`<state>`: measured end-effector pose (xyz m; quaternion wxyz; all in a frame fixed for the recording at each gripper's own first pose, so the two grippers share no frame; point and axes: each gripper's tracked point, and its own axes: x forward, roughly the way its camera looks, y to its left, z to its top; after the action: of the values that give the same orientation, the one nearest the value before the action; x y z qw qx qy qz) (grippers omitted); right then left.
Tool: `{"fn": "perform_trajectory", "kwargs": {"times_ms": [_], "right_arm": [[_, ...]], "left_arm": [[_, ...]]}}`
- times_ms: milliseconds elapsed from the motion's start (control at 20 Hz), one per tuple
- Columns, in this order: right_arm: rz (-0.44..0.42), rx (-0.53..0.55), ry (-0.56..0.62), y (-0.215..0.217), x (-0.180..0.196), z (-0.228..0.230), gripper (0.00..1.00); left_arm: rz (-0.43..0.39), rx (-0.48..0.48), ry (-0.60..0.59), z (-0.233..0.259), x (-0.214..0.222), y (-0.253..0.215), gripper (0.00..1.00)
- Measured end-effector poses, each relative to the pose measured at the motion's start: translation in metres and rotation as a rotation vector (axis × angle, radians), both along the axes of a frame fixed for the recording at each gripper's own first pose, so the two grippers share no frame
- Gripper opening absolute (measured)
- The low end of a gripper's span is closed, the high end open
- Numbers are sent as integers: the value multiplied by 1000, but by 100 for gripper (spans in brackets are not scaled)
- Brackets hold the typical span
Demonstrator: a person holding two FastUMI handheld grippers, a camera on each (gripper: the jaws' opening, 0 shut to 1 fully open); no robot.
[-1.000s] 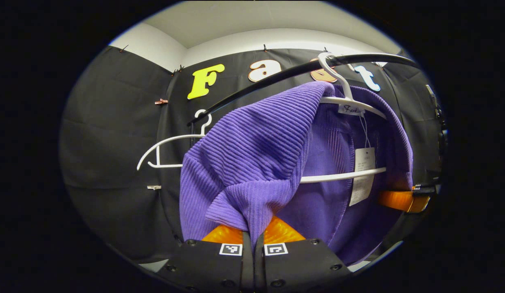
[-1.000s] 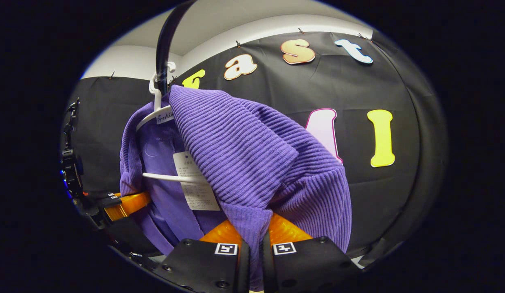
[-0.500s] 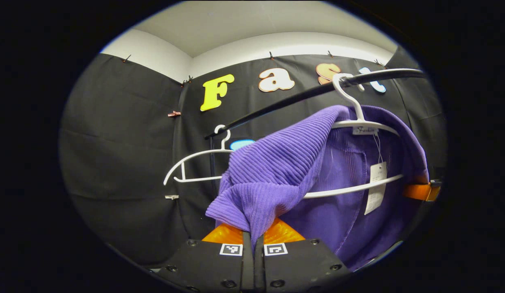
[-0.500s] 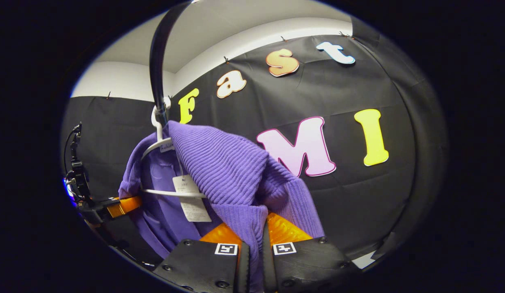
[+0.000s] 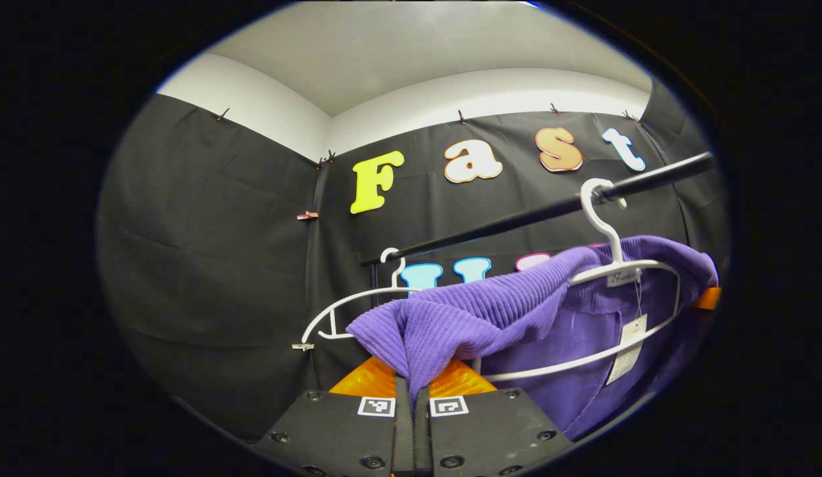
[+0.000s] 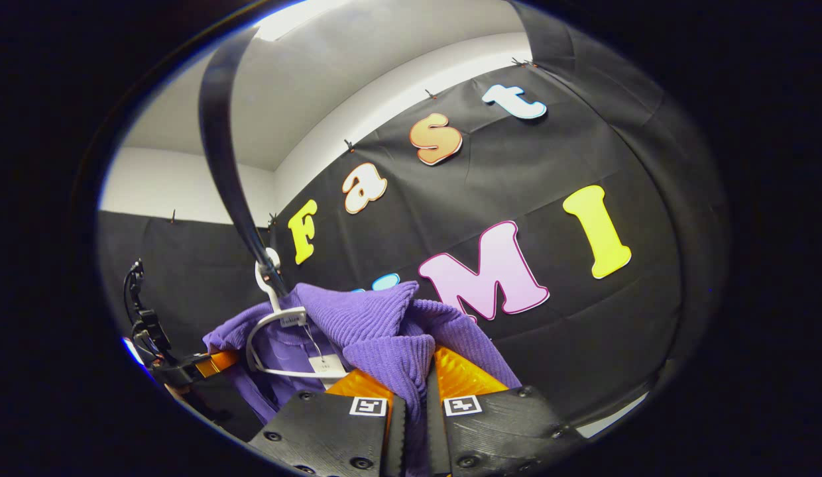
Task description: Grasp the clothes on the hanger with both hands and then place them into the laundry hamper below.
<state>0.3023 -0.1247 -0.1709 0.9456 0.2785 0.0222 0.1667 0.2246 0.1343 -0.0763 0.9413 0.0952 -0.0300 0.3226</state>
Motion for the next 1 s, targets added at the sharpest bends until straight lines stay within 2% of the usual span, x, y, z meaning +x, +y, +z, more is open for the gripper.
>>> {"fn": "perform_trajectory", "kwargs": {"times_ms": [150,200,250,350,550,700,850,1000], "right_arm": [[5,110,0,-2,7,15,17],[11,115,-9,2,8,18,12],[21,107,-16,7,8,19,17],[49,95,-22,18,6,23,17],[101,114,-35,38,10,29,17],[111,119,-47,41,14,32,17],[110,151,-49,42,15,35,17],[79,121,-39,29,18,27,17]], "left_arm": [[6,36,-18,21,5,20,5],[6,53,-14,24,8,28,6],[8,66,-5,26,11,37,6],[8,64,25,20,16,57,6],[-11,-66,91,-24,21,92,7],[-31,-124,145,-65,26,93,5],[-73,-221,223,-120,36,77,5],[-133,-241,290,-162,42,40,5]]}}
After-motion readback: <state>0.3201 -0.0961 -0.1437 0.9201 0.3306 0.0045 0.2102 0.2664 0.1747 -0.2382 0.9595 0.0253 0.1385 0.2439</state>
